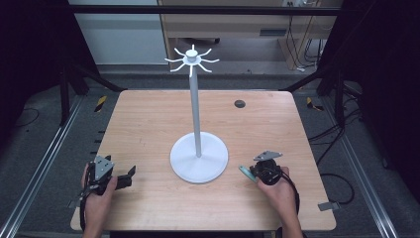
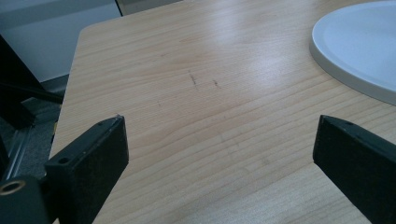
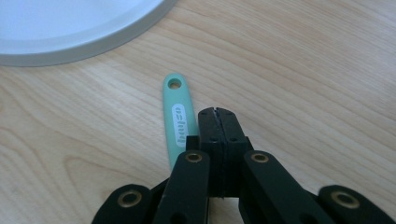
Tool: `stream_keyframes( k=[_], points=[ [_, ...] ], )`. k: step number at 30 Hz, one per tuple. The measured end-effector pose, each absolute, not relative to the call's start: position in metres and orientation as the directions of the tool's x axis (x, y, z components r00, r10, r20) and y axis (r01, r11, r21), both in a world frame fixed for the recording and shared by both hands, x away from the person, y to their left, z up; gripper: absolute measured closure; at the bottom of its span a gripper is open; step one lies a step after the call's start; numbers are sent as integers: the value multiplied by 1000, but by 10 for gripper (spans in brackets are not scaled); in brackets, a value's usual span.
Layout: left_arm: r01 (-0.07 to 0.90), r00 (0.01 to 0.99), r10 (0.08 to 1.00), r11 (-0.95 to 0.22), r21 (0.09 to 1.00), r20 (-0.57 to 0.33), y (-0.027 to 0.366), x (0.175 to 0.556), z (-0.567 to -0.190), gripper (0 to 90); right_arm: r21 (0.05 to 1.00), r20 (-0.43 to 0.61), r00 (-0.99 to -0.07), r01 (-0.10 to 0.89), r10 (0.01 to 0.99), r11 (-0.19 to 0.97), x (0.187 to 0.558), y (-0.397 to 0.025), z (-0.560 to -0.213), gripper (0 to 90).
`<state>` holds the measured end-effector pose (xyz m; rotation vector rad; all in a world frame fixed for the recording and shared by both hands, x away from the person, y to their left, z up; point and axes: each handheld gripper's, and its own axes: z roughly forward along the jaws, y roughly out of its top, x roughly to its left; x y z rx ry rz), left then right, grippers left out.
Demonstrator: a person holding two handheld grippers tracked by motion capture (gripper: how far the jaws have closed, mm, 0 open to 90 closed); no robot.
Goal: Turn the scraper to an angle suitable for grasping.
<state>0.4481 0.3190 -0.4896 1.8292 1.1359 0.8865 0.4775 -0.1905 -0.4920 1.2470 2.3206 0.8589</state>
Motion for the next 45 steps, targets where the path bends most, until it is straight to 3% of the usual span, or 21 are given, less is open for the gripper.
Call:
stream_keyframes(
  k=[10, 24, 38, 45],
  points=[
    [370, 357, 922, -289, 883, 152, 318, 448, -490, 30, 659, -62, -550, 605, 833, 448, 476, -188, -483, 900],
    [367, 361, 921, -287, 885, 149, 317, 448, -490, 31, 562, -133, -634, 585, 762, 585, 474, -171, -471, 882],
    [366, 364, 920, -288, 885, 149, 316, 447, -490, 32, 444, -87, -674, 633, 734, 634, 492, -162, -460, 695],
    [368, 365, 919, -288, 884, 147, 316, 447, -490, 31, 383, -62, -685, 656, 726, 651, 502, -157, -460, 653]
  ],
)
